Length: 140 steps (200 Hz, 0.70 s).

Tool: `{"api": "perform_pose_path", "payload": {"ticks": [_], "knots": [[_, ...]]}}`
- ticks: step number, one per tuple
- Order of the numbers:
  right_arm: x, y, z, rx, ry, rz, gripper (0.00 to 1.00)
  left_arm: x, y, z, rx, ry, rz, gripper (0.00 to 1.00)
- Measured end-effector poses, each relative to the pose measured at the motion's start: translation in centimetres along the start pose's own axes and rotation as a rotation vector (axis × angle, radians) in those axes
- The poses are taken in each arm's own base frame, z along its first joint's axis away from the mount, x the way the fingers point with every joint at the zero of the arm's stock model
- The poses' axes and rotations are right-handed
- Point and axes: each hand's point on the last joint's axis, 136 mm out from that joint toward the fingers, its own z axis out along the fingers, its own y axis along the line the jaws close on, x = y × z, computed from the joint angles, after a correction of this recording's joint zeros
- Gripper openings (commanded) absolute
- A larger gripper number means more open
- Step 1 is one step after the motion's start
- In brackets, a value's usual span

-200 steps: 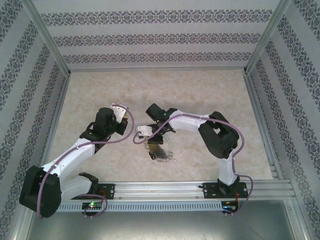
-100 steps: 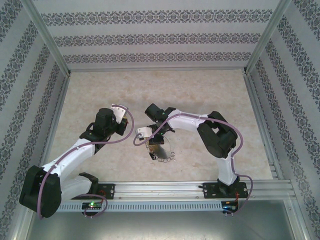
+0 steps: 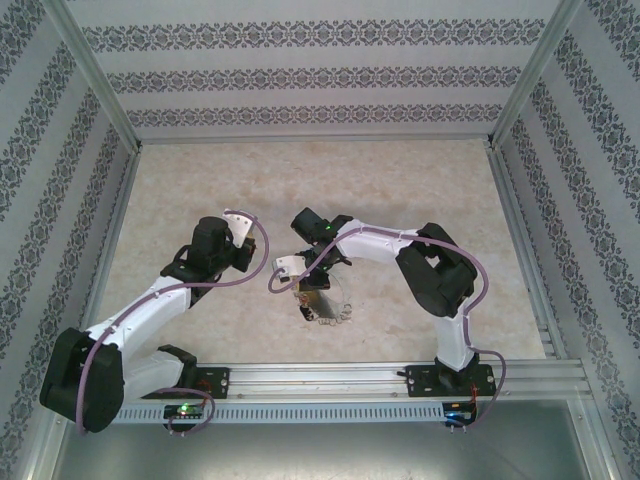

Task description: Put the keys on the keyring

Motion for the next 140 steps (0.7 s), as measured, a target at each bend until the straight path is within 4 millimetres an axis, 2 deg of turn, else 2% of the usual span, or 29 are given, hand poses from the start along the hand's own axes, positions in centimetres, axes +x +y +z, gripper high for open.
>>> {"api": "perform_pose_path", "payload": {"ticks": [67, 140], "knots": [[-0.3, 0.3, -1.2, -0.001, -0.013, -0.011, 0.06, 0.0, 0.0, 0.1, 0.0, -0.003, 0.0, 0.0], [0.6, 1.4, -0.8, -0.021, 0.006, -0.011, 0.07, 0.6, -0.1, 0.6, 0.004, 0.021, -0.001, 0.0]]}}
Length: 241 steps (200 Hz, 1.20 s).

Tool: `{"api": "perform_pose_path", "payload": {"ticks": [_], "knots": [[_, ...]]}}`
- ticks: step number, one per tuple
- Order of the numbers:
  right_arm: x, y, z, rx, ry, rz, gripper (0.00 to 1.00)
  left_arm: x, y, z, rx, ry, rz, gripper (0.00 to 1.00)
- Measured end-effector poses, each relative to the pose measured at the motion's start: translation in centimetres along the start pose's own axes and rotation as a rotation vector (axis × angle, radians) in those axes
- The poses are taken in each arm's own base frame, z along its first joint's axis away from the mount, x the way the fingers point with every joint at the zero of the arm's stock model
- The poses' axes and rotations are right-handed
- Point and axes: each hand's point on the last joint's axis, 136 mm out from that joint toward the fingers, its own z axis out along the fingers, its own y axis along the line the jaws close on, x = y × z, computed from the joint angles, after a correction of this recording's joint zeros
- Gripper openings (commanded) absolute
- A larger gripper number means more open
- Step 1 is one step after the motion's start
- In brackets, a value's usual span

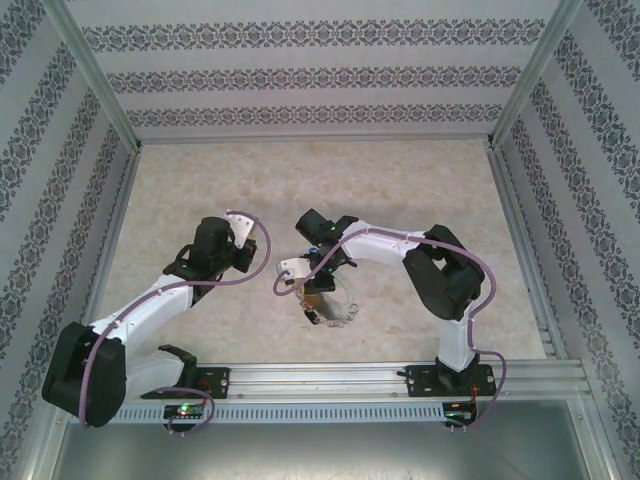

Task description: Put the keys on the keyring

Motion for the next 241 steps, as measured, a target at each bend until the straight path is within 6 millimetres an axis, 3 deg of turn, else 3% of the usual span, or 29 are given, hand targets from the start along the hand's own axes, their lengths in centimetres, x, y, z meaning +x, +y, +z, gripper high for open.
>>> {"api": "perform_pose_path", "payload": {"ticks": [93, 158, 241], "knots": [[0.4, 0.9, 0.3, -0.012, 0.014, -0.037, 0.17, 0.2, 0.0, 0.2, 0.003, 0.007, 0.0, 0.0], [0.9, 1.7, 0.2, -0.048, 0.038, -0.036, 0.19, 0.4, -0.1, 0.4, 0.003, 0.017, -0.001, 0.0], [0.6, 1.3, 0.1, -0.035, 0.03, -0.052, 0.21, 0.4, -0.1, 0.4, 0.004, 0.017, -0.001, 0.0]]}}
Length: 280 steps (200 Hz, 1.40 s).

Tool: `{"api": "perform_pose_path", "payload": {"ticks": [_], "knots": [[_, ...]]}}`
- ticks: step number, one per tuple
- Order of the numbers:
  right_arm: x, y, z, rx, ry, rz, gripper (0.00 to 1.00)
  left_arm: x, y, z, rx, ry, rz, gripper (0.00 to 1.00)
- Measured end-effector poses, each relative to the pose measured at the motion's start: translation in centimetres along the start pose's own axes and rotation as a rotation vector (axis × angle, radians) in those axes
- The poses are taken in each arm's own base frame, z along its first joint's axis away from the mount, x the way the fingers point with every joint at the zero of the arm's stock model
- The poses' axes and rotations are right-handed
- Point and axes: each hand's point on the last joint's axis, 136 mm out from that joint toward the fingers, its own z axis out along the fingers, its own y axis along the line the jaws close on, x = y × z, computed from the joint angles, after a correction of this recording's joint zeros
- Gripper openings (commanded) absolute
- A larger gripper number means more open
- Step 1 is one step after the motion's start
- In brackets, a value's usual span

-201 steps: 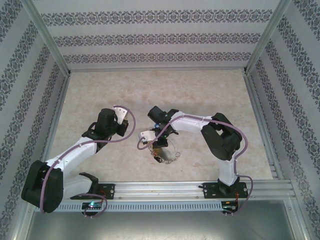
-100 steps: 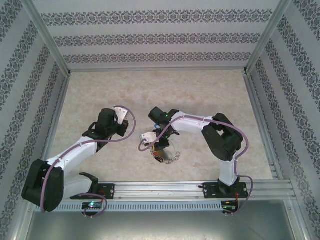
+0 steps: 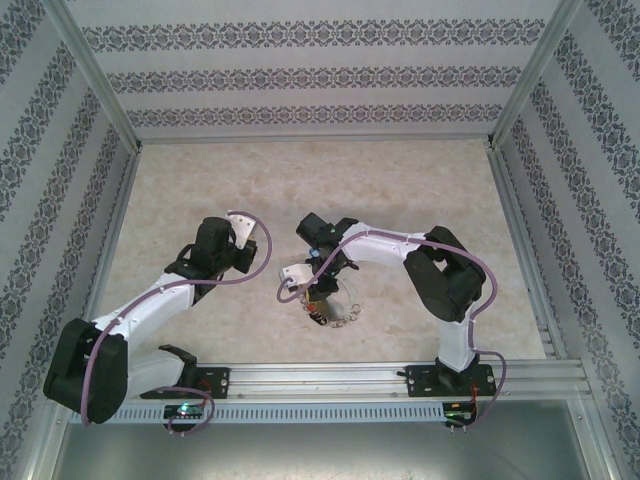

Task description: Put the keys on the keyring

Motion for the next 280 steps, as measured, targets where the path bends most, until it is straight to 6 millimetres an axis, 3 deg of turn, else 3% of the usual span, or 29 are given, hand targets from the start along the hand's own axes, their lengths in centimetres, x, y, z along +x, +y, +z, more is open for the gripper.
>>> {"api": "perform_pose_path", "payload": {"ticks": [158, 280], "knots": [[-0.4, -0.2, 1.1, -0.003, 0.006, -0.027, 0.21, 0.0, 0.0, 0.0, 0.0, 0.0, 0.0, 0.0], [-0.1, -0.2, 1.1, 0.006, 0.012, -0.04, 0.1, 0.0, 0.0, 0.0, 0.0, 0.0, 0.0, 0.0]]}}
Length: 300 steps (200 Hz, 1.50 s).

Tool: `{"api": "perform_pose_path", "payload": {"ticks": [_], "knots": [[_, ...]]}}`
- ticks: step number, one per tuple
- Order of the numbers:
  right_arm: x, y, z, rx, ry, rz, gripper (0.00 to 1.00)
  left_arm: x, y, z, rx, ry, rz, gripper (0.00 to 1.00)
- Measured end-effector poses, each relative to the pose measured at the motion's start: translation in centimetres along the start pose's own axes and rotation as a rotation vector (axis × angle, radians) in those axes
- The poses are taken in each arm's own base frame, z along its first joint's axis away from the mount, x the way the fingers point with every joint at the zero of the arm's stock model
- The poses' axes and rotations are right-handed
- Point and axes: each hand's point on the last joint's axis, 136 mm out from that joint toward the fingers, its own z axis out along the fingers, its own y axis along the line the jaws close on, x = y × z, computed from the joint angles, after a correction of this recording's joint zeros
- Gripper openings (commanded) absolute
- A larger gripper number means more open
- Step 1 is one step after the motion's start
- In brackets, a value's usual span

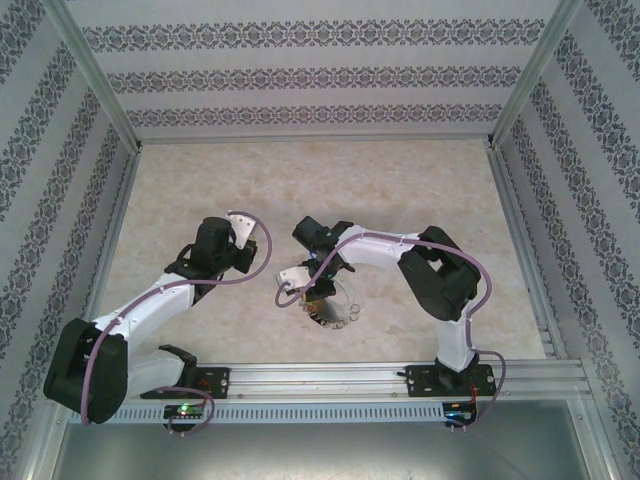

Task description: Put the keys on the keyring

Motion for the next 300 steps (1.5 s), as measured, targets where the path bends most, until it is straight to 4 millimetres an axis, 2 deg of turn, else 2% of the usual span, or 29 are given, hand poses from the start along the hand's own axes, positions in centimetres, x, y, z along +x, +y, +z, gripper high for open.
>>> {"api": "perform_pose_path", "payload": {"ticks": [118, 205, 300], "knots": [[0.2, 1.2, -0.3, -0.013, -0.012, -0.033, 0.17, 0.0, 0.0, 0.0, 0.001, 0.001, 0.0, 0.0], [-0.3, 1.6, -1.5, 0.014, -0.038, -0.055, 0.22, 0.0, -0.1, 0.0, 0.005, 0.001, 0.0, 0.0], [-0.4, 1.8, -1.0, -0.003, -0.049, -0.072, 0.22, 0.1, -0.1, 0.1, 0.011, 0.005, -0.003, 0.0]]}}
